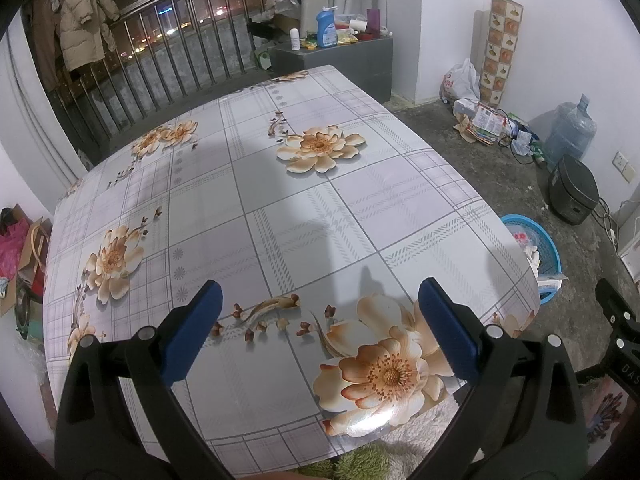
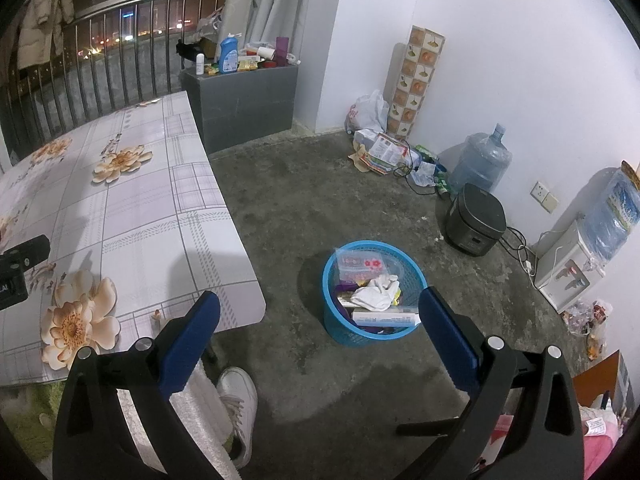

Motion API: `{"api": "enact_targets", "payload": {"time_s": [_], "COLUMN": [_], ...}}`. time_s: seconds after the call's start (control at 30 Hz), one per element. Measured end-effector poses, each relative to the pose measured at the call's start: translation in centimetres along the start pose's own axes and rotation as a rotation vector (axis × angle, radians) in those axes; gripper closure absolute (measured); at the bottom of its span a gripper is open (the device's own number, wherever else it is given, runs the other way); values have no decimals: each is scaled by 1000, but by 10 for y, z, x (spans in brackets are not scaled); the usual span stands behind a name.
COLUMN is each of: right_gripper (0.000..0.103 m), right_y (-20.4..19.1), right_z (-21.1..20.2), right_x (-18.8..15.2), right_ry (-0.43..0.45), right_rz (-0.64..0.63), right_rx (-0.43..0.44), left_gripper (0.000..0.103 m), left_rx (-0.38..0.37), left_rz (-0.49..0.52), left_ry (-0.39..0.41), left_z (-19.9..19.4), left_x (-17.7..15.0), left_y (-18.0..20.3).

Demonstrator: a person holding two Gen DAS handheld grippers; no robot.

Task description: Collect trash

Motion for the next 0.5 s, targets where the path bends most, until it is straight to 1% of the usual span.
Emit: {"api": "enact_targets", "payload": {"time_s": [0.5], "right_gripper": [6], "right_y": [-2], "right_z": [0], "right_x": [2], "right_ry": [1], "right_rz": [0], "right_rx": [2], "left_gripper": [9], "left_rx": [1], "left_rz": [0], "left_ry": [-1], "left_z": [0], "left_x": [1], "left_y": [0]}}
Point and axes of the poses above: each gripper's, at about its wrist camera, not at the fingertips, and z roughly the way its jaws point, y to its right, x to its top, the point moved 7 cm from there along z, roughly the way its jaws point, and after that the axes turned 11 degrees about y, right-handed, at the moved point
